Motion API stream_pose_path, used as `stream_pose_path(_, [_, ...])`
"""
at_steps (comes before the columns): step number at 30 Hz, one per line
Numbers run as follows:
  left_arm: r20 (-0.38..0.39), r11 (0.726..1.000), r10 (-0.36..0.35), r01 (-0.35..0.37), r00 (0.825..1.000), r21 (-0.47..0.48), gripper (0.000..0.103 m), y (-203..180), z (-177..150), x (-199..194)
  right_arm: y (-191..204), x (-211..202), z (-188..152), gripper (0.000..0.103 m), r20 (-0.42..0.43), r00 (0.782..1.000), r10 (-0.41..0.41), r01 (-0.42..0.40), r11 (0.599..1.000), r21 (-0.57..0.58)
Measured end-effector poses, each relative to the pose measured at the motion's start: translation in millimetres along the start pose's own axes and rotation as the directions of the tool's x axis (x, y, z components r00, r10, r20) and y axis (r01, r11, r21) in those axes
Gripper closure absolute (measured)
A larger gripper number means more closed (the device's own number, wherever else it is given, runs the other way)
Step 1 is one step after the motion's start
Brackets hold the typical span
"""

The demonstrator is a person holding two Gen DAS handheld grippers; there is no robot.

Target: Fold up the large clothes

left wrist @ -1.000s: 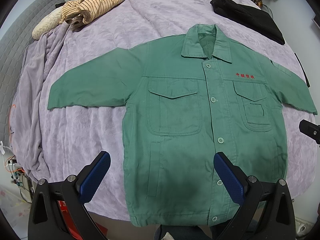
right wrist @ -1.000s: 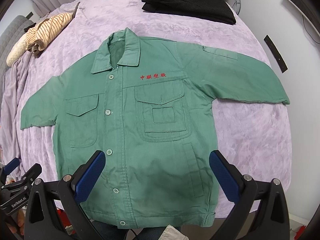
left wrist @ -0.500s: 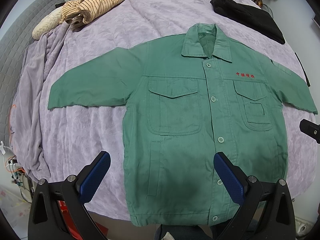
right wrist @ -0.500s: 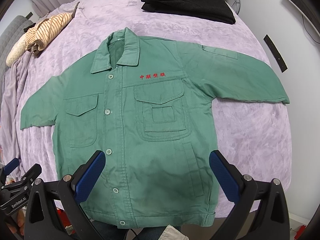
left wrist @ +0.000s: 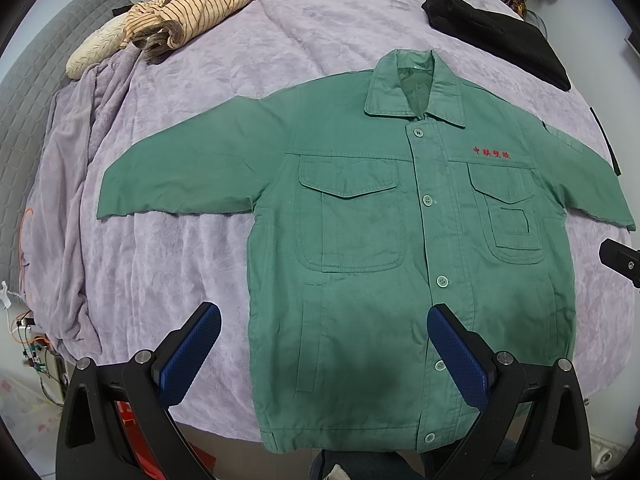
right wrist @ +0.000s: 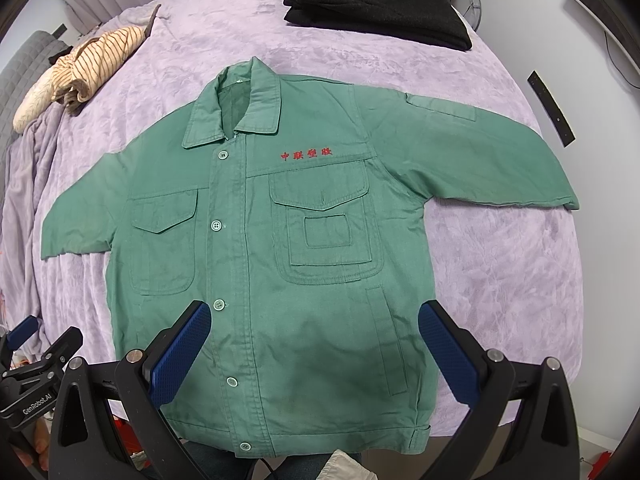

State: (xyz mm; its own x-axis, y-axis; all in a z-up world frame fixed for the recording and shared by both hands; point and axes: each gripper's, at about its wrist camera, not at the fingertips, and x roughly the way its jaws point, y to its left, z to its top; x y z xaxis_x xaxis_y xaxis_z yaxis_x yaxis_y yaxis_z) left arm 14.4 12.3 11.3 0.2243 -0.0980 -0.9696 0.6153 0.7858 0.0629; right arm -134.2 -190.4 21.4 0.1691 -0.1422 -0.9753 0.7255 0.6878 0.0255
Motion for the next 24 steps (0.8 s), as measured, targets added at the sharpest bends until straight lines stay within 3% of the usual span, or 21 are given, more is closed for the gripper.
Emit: stream_pose_path(24, [-0.003,1.0,-0.003,0.003,1.0,-0.003,0.0,2.0,-4.3,0.7,2.7,-0.4,-2.2,0.0,0.0,1.0,-0.001,0.001,1.0,0.0])
